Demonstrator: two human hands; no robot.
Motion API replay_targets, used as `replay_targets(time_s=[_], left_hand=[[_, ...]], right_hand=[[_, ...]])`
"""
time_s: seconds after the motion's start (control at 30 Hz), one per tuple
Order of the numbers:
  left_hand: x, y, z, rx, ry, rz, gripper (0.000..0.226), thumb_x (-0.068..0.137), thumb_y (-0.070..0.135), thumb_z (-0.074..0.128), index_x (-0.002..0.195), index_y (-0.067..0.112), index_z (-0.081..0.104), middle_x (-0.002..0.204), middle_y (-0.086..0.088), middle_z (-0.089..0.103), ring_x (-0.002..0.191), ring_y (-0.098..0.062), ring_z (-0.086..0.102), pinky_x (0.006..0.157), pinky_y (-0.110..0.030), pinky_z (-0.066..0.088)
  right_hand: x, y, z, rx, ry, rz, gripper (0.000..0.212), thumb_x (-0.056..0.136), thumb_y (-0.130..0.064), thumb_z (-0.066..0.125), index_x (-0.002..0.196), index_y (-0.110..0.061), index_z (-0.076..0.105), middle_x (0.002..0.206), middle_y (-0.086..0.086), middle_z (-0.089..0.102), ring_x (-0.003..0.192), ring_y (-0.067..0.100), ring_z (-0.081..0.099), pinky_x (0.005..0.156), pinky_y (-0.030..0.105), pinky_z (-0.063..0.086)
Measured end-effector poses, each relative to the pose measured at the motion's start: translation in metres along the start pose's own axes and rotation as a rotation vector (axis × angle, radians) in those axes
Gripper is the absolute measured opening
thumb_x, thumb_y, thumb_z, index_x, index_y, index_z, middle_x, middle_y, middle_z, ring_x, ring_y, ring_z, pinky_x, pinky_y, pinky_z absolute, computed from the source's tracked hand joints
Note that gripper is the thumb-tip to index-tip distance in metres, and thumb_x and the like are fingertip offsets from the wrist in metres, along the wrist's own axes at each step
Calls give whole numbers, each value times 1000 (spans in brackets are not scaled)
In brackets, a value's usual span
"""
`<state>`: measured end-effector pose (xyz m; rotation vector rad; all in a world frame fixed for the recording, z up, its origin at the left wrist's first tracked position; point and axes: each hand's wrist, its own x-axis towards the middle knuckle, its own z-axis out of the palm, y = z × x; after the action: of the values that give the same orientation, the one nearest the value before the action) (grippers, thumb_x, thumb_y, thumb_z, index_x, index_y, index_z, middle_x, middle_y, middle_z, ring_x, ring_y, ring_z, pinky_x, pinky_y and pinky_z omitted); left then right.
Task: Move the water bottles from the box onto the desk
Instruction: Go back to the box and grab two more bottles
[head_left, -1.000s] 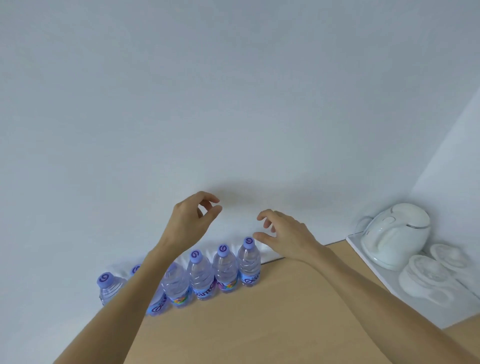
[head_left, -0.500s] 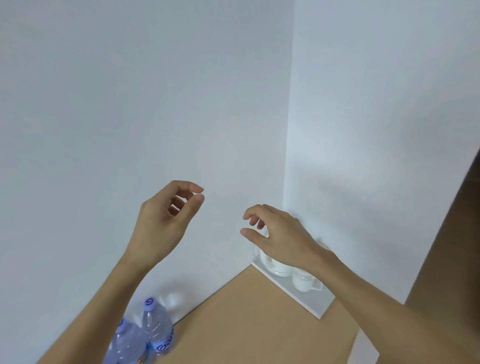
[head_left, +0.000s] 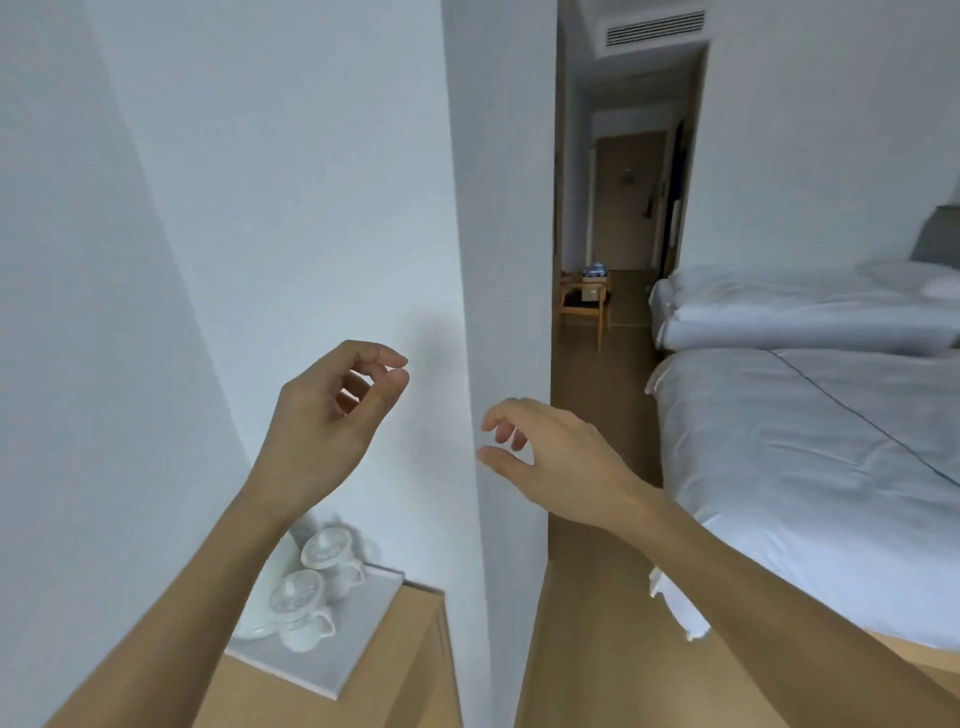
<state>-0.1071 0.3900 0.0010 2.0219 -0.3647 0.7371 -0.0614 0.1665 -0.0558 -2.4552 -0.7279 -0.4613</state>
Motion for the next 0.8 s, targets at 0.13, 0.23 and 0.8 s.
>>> replay_targets(time_s=[0.13,0.23,0.8], left_hand=[[33,16,80,-45,-95,64,6,92,29,62,94,32,66,86,12,62,68,-7,53,60,-10,41],[59,21,133,-47,-130,110,8,92,31,61,97,30,66,87,14,62,70,-7,55,61,-7,41],[287,-45,378,-169,-234,192,10,93,38,57,102,37,61,93,24,60,92,4,55,70,-3,44]], right_hand=[[-12,68,-42,-22,57,128,24,94,-50,53,113,-35,53,99,-22,56,84,0,57,74,17,49],[-17,116,-64,-58,84,206,22,94,-45,55,112,-33,55,94,-19,58,82,1,58,70,13,46],[126,368,-123,-190,165,395,18,94,-42,55,110,-33,56,94,-14,62,85,4,60,75,24,55]])
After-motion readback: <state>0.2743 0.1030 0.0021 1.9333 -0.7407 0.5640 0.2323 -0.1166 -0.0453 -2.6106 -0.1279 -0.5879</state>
